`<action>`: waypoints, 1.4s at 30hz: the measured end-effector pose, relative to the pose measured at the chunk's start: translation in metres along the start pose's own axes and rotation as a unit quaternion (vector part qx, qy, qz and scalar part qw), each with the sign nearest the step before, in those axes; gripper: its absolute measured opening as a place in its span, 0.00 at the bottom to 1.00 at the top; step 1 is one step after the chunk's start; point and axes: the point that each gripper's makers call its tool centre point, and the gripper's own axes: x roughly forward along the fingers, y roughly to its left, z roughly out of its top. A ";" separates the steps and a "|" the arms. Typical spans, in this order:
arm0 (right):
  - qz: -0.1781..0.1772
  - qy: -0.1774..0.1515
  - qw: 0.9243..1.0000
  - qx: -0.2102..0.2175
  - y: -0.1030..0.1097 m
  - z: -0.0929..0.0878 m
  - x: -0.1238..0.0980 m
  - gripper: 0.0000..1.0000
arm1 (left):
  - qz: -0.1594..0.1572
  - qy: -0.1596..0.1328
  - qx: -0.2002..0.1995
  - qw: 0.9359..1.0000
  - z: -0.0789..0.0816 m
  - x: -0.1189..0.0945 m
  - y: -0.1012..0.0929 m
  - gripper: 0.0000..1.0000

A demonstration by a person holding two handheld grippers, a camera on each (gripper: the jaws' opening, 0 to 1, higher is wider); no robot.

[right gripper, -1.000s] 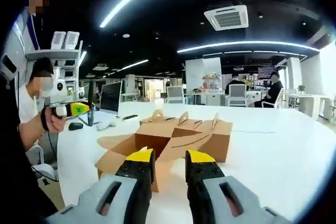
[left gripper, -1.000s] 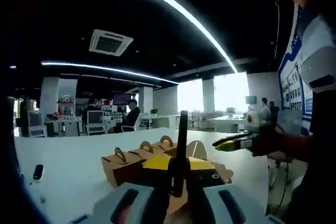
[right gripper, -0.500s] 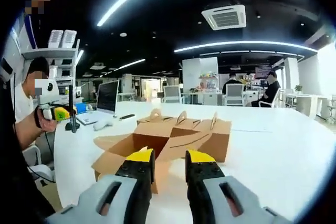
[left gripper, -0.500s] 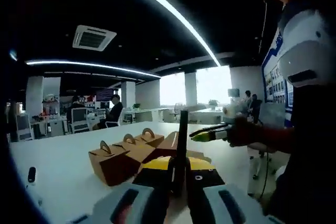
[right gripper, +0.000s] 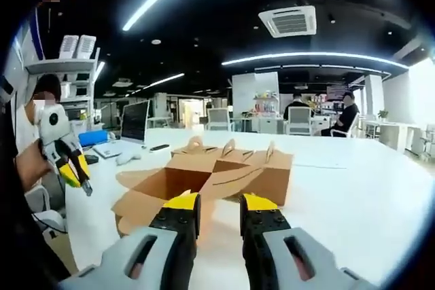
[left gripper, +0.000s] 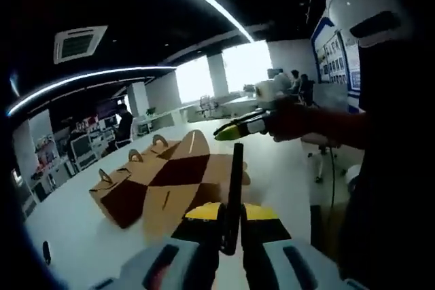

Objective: Pick up one paper box from the group, open the paper box, and remove the item inside

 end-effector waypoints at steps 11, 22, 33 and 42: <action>-0.002 0.005 1.000 0.020 -0.007 -0.010 -0.010 0.25 | -0.046 0.129 0.049 0.989 -0.039 0.039 -0.010 0.13; 0.000 0.009 1.000 0.020 -0.010 -0.016 -0.006 0.25 | -0.089 0.176 0.053 0.979 -0.046 0.055 -0.015 0.13; 0.011 0.004 1.000 0.026 -0.003 -0.016 -0.005 0.25 | -0.093 0.170 0.034 0.980 -0.047 0.066 -0.028 0.14; 0.010 0.008 1.000 0.017 0.003 -0.011 -0.011 0.25 | -0.063 0.112 -0.017 0.992 -0.032 0.064 -0.021 0.30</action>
